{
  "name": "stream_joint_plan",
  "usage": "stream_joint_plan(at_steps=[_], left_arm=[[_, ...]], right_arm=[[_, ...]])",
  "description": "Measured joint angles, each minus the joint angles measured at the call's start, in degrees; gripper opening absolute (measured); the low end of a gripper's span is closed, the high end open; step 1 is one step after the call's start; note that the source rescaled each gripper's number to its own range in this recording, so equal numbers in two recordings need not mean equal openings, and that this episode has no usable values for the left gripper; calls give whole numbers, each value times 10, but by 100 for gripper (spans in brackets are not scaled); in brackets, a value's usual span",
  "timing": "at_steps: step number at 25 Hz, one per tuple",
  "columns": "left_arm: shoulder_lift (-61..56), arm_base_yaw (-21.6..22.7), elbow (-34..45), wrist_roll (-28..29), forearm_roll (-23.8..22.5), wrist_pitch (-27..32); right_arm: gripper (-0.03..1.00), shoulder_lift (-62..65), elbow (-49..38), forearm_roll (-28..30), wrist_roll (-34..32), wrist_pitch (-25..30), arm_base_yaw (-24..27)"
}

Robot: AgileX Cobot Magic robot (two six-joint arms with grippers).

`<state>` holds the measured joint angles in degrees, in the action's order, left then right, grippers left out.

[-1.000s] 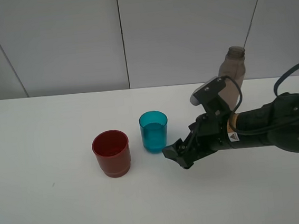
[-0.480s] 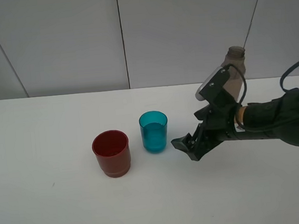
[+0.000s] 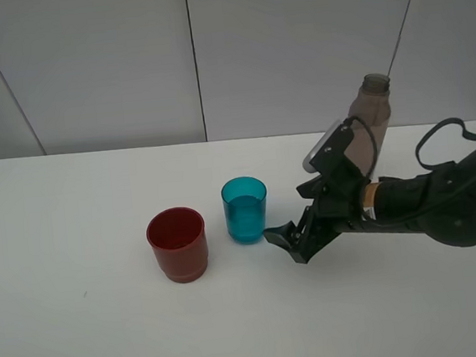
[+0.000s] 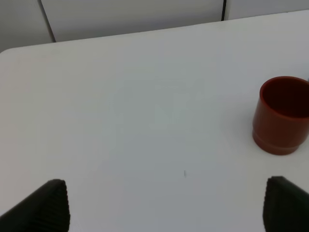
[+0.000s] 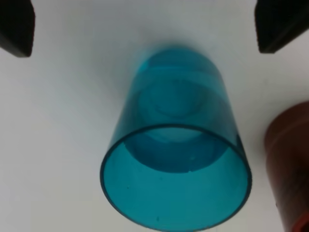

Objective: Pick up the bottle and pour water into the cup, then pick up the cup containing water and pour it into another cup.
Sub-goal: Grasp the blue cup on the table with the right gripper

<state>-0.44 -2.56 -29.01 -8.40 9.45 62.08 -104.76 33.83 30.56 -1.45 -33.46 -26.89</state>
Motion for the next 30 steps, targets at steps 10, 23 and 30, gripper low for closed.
stream_joint_plan(at_steps=[10, 23, 30], left_arm=[[0, 0, 0, 0, 0, 0], [0, 0, 0, 0, 0, 0], [0, 0, 0, 0, 0, 0]], right_arm=[[91, -51, 46, 41, 0, -5, 0], [91, -69, 55, 47, 0, -66, 0], [91, -69, 57, 45, -1, -76, 0]])
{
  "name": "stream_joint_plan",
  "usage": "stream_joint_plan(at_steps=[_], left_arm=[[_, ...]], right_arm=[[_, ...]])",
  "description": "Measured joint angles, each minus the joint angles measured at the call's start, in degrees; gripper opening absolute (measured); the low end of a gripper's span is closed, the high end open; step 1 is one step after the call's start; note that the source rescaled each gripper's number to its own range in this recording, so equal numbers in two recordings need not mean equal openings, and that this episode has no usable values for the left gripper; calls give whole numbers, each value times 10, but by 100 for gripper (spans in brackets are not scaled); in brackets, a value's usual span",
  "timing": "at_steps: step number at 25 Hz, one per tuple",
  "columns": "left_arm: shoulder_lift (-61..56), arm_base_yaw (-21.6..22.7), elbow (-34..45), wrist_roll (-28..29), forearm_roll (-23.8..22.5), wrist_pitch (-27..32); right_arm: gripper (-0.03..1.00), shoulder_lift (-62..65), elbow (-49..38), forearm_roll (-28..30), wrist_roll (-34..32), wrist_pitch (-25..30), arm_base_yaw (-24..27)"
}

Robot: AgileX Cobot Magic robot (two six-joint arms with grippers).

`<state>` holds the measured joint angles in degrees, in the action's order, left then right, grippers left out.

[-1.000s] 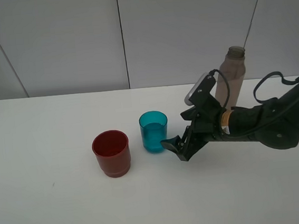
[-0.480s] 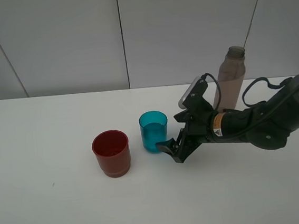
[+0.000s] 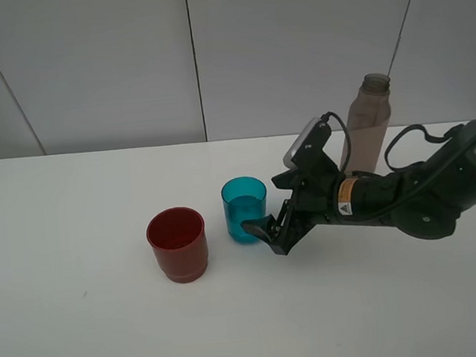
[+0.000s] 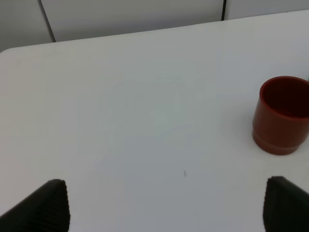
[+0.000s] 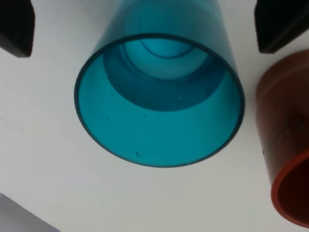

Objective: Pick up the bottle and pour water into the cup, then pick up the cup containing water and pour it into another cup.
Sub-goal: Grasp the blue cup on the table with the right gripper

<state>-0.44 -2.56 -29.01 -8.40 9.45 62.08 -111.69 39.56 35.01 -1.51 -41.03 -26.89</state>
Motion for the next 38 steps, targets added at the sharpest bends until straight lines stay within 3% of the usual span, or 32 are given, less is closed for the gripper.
stream_joint_plan(at_steps=[8, 38], left_arm=[[0, 0, 0, 0, 0, 0], [0, 0, 0, 0, 0, 0]], right_arm=[[91, 0, 17, 0, -45, 0, 0], [91, -73, 64, 2, -49, -5, -23]])
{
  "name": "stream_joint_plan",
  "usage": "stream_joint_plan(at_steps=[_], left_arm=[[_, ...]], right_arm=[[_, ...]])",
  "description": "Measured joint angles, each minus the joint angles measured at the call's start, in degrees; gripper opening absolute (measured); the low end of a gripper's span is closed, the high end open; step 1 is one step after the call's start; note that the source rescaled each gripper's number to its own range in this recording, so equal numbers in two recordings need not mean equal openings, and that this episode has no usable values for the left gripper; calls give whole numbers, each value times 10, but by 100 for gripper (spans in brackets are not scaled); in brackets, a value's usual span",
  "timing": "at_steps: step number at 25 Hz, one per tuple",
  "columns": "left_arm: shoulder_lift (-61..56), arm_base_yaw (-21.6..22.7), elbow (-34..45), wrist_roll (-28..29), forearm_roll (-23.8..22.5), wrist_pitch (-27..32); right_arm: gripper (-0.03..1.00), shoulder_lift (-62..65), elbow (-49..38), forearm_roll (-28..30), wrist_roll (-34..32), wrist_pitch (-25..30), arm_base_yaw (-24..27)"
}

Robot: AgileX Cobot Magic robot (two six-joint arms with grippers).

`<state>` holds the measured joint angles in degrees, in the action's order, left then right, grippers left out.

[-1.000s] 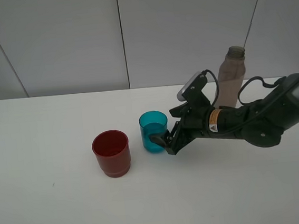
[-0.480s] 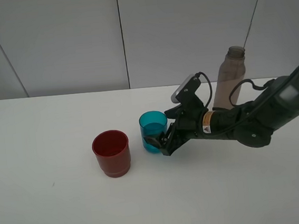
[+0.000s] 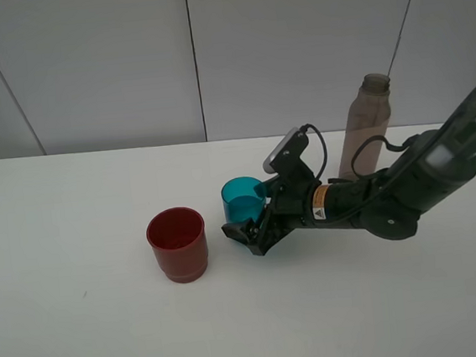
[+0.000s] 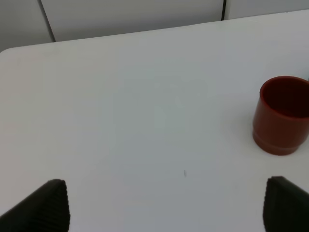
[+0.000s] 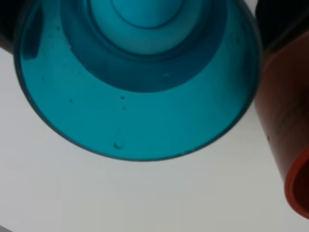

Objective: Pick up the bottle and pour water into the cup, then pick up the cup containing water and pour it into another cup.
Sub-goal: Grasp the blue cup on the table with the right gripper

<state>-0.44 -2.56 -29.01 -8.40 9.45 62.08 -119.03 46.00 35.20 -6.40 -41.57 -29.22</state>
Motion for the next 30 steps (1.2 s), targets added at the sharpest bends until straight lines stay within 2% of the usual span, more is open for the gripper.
stream_joint_plan(at_steps=[30], left_arm=[[0, 0, 0, 0, 0, 0]], right_arm=[[91, 0, 0, -2, 0, -13, 0]])
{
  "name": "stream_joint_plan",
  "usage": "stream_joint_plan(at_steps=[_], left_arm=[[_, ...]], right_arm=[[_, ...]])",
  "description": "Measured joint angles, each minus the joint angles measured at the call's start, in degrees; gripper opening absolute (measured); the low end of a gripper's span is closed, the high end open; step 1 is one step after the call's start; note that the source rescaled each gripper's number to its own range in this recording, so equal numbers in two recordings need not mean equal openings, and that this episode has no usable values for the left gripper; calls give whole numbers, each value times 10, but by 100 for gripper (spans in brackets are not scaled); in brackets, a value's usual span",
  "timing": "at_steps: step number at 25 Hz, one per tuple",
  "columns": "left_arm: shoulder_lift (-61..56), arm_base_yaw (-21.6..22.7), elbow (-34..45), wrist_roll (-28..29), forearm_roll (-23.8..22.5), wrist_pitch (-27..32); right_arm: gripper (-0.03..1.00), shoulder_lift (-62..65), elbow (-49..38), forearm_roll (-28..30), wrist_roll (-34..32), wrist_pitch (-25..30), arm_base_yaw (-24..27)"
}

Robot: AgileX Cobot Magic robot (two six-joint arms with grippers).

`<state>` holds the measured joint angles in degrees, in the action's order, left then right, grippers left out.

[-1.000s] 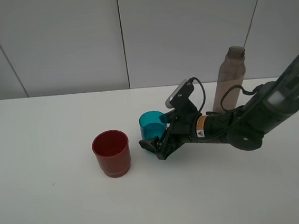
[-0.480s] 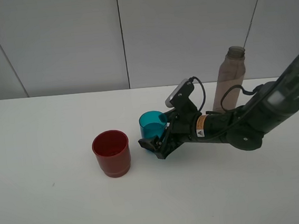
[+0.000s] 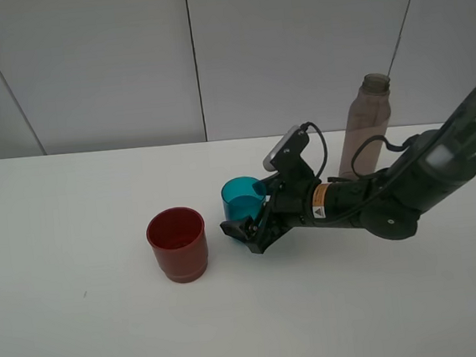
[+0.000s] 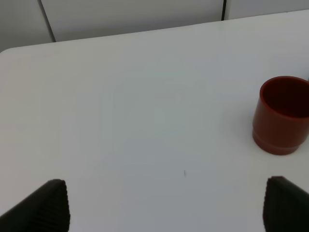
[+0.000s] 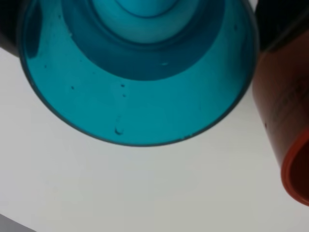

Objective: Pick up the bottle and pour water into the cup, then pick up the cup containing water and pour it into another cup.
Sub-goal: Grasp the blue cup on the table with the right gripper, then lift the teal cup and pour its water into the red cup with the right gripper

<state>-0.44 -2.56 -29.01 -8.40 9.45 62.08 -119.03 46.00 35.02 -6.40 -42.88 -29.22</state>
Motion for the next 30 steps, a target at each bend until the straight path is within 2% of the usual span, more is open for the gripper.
stream_joint_plan(at_steps=[4, 6, 7, 8, 10, 11, 30], left_arm=[[0, 0, 0, 0, 0, 0], [0, 0, 0, 0, 0, 0], [0, 0, 0, 0, 0, 0], [0, 0, 0, 0, 0, 0], [0, 0, 0, 0, 0, 0], [0, 0, 0, 0, 0, 0], [0, 0, 0, 0, 0, 0]], right_arm=[[91, 0, 0, 0, 0, -1, 0], [84, 0, 0, 0, 0, -2, 0], [76, 0, 0, 0, 0, -3, 0], [63, 0, 0, 0, 0, -4, 0], [25, 0, 0, 0, 0, -4, 0], [10, 0, 0, 0, -1, -4, 0], [10, 3, 0, 0, 0, -1, 0]])
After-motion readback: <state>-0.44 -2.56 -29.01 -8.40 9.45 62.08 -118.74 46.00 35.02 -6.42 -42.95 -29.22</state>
